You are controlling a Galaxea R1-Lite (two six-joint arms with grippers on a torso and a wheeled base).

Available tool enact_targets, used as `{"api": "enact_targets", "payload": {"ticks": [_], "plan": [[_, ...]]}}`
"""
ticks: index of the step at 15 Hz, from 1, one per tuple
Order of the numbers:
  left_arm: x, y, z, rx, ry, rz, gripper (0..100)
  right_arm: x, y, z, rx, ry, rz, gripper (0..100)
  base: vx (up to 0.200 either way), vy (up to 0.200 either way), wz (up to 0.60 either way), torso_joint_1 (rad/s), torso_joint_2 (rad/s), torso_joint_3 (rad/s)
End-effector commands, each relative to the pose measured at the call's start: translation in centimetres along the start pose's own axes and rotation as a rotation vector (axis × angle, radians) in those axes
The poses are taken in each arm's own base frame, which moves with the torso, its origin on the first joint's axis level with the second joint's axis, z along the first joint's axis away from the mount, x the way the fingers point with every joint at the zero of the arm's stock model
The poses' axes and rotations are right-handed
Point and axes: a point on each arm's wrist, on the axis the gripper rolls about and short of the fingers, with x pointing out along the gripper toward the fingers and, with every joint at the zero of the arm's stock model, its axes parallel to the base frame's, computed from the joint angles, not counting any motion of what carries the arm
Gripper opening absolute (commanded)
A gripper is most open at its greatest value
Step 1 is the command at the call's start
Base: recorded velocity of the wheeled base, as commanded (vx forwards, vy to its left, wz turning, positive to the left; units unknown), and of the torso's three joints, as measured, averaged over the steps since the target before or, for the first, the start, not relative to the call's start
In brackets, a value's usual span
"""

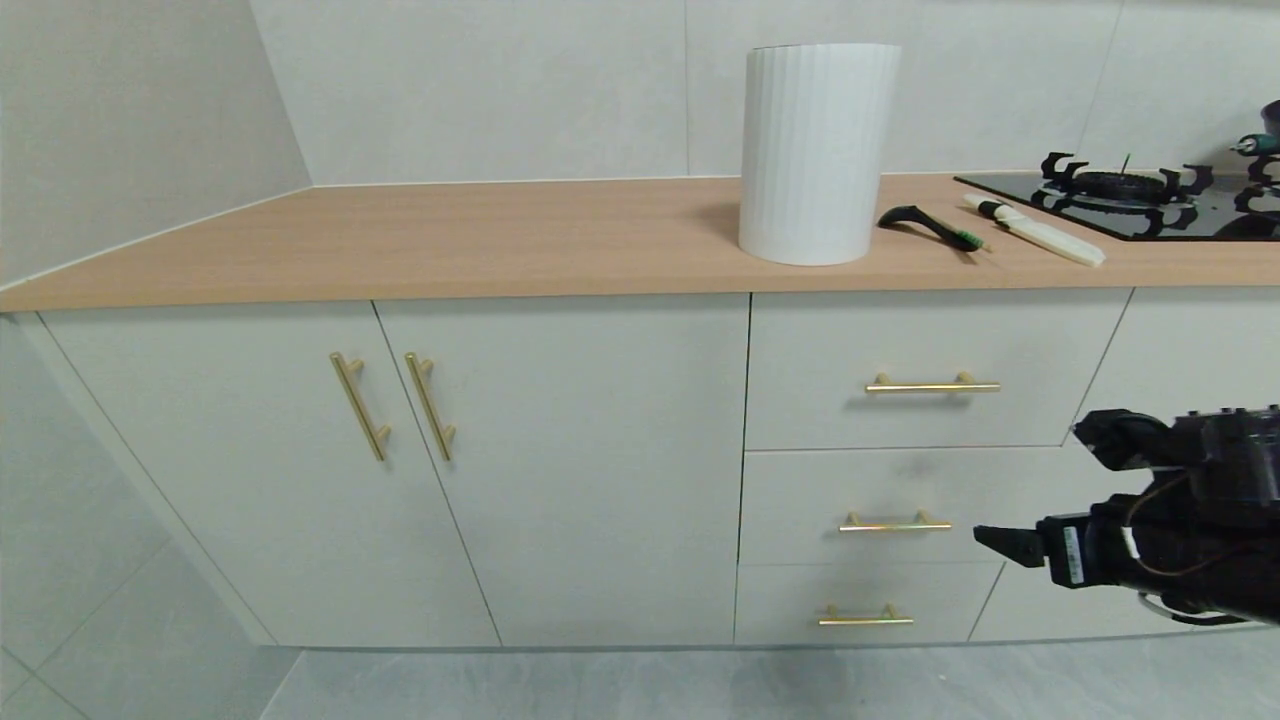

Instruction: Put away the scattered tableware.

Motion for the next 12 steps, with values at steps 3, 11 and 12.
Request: {"api": "enact_targets", "payload": {"ticks": [3,11,12], "plan": [[0.0,0.0,0.0,0.000,0.000,0.000,100,9.5,-0.7,-2.0,0.002,0.056,-0.047,100,0.000,0.000,0.00,0.000,0.00,0.000],[0.0,0.0,0.0,0.000,0.000,0.000,100,16.9,-1.0,-4.8,0.013,-0.040,-0.120,100,0.000,0.000,0.00,0.000,0.00,0.000],[0.0,0.0,0.0,0.000,0.000,0.000,100,17.6,-0.8,-4.9,0.040,-0.049,-0.129,100,0.000,0.000,0.00,0.000,0.00,0.000]]}}
